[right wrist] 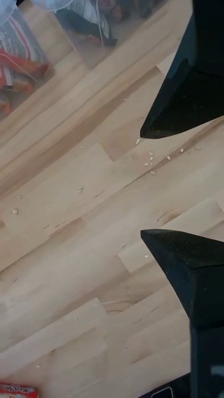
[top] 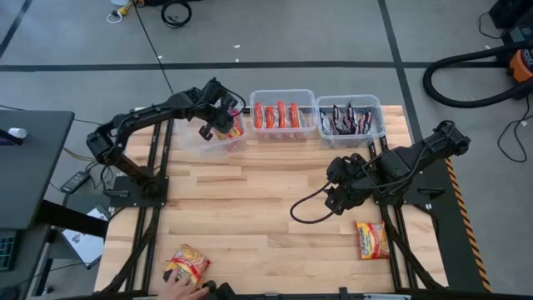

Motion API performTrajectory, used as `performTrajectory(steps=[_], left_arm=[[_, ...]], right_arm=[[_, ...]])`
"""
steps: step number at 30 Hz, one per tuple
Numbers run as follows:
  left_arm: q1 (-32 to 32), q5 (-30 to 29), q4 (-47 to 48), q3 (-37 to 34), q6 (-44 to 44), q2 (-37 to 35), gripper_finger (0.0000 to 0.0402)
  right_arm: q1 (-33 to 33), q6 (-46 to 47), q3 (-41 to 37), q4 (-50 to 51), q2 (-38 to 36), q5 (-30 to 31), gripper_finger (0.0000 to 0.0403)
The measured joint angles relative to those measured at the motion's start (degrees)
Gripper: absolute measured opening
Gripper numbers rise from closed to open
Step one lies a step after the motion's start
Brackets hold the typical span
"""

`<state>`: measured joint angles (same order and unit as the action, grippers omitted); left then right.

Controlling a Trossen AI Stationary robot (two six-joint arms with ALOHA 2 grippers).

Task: Sort Maruchan noodles
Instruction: Put the red noodle pack into the top left transparent bin

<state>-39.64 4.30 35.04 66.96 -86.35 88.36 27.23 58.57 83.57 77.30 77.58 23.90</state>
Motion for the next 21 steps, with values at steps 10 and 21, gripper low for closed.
performTrajectory(steps=[10, 21], left_arm=[[1.6, 1.5, -2.4, 0.1, -2.8, 1.3, 0.0009], [0.8, 1.6, -2.2, 0.1, -1.0, 3.5, 0.0009]], right_arm=[[0.0, 0.4, 0.0, 0.2, 0.0, 0.0, 0.0255], [0.0, 0.4, 0.0, 0.1, 0.0, 0.0, 0.0255]])
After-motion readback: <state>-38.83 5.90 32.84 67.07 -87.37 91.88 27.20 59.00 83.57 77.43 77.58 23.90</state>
